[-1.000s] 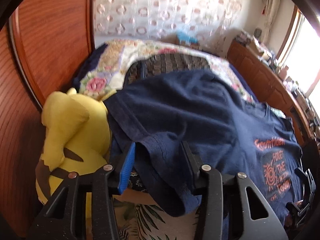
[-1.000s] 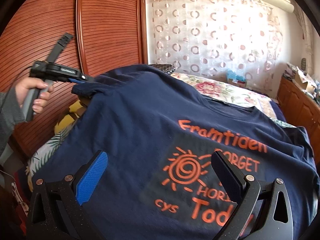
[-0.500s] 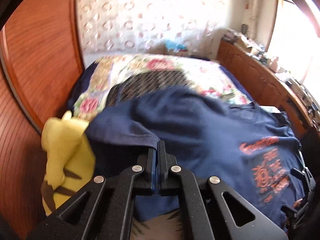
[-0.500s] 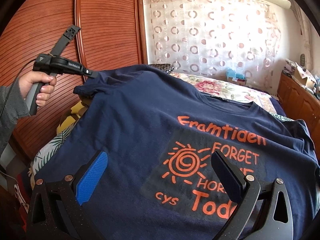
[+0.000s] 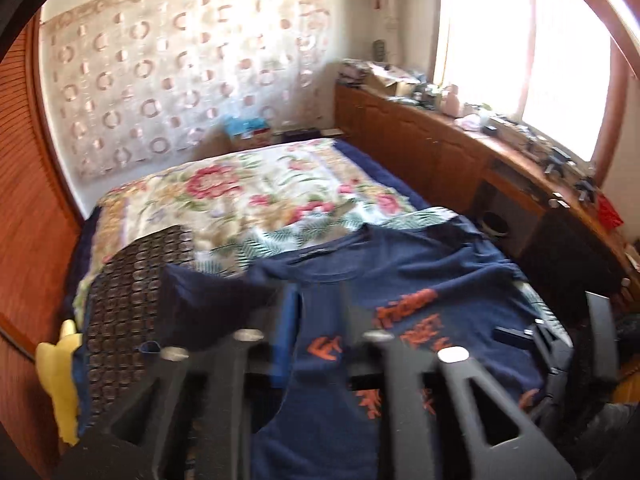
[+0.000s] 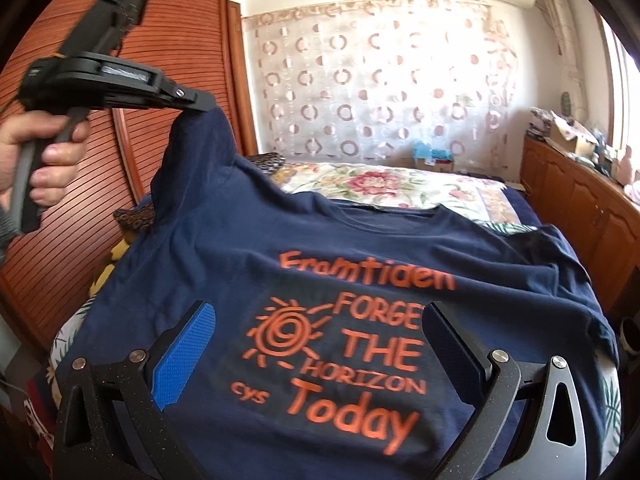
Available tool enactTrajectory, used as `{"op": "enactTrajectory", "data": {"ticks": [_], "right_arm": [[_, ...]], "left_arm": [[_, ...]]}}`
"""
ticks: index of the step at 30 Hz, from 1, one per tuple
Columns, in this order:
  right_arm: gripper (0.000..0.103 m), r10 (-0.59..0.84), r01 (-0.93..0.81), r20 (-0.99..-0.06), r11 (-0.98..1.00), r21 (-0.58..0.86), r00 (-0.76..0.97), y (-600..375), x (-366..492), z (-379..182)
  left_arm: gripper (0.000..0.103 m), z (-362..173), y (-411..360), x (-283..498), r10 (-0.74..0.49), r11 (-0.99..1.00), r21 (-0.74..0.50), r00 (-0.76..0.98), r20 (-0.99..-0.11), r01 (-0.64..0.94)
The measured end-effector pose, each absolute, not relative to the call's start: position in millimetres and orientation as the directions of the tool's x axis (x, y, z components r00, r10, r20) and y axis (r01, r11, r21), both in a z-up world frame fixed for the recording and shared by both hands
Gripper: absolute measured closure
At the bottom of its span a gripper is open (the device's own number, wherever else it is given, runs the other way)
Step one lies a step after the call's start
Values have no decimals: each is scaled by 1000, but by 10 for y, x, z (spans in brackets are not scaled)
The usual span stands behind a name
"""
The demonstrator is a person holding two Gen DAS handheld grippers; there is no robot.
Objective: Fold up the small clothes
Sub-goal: 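Fold the held sleeve over the shirt body and open the left gripper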
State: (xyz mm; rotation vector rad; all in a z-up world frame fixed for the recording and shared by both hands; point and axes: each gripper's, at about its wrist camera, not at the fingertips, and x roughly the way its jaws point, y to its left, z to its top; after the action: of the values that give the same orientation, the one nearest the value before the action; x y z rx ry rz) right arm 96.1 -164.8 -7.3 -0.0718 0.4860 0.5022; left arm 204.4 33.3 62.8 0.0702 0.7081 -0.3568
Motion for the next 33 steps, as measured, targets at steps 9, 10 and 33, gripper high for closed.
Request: {"op": "enactTrajectory", "data": {"ticks": [9,10,33], "right_arm": [[0,435,-458,-472,886,73,767,-1541,977,-100],[0,437,-461,-474,884,71,765,-1544,978,-88],[4,381,-448,-515,894,-7,768,-1982,1379,6]], "left_arm": [[32,483,552,1767,-239,956,-23,735,-634,291],[29,426,570,1742,-232,960,-24,738,-633,281],[27,-769,656,1357,-136,990,-67,738,-661,123]]}}
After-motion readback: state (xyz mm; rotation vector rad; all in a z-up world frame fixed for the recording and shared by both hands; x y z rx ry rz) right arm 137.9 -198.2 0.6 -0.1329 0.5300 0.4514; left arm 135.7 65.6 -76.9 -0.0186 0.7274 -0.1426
